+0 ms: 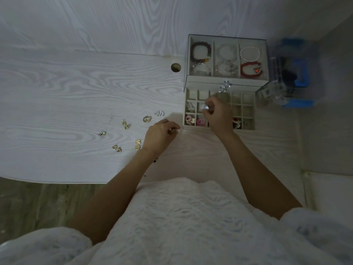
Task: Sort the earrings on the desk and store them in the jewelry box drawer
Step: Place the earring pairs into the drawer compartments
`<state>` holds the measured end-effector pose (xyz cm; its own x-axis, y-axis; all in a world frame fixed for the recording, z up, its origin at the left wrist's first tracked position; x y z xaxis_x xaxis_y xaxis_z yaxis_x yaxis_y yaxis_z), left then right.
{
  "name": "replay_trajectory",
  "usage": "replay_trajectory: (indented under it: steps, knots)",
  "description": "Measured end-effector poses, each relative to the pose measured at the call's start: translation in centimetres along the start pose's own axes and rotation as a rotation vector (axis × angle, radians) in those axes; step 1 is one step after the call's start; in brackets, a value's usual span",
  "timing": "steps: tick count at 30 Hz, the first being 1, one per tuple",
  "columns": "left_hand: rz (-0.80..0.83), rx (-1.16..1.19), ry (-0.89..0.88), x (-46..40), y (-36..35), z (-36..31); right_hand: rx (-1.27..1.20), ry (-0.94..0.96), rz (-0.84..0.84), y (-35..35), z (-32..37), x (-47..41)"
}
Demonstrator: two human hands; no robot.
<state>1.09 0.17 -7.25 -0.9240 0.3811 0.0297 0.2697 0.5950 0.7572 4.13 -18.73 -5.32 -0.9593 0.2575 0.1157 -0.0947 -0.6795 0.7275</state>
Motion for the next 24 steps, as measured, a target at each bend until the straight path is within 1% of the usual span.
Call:
replay_trajectory:
  steps: [3,6,11,15,19,21,24]
  knots:
    - [-0.097,0.085,-0.057,-1.1,1.7,-1.5,0.084,0.041,-0.01,-0.6,0.0,0.1]
    - [-0.118,0.104,-0.088,-3.2,2.0,-3.1,0.183,0.02,-0.001,-0.8,-1.0,0.5]
    - [-0.037,-0.011,-0.121,-7.4,0.0,-6.1,0.272,0.036,0.016,-0.6,-1.6,0.6]
    - [0.105,-0.111,-0.098,-9.1,-2.1,-6.3,0.26,0.039,0.007,-0.2,-1.4,0.5]
    - [0.111,-0.155,-0.116,-9.1,-2.5,-6.0,0.278,0.053,-0.008,0.1,-1.3,0.7]
    - [0.113,-0.189,-0.169,-8.6,-2.7,-6.0,0.293,0.079,-0.018,0.1,-1.1,0.9]
    - [0.052,-0.306,-0.33,-7.9,-2.6,-6.7,0.314,0.112,-0.015,-0.1,-0.8,1.2]
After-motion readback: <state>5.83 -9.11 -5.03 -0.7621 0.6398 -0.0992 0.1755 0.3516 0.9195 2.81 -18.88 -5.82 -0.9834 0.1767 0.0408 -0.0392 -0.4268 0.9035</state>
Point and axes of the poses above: each hand's wrist, its own x-axis away from the middle knuckle, its own y-axis out of the back of the hand, z = x × y, the point moved 10 cm from there along -x, towards the middle knuckle, and after that the axes turned 6 degrees about -y, right-handed, at the moved point
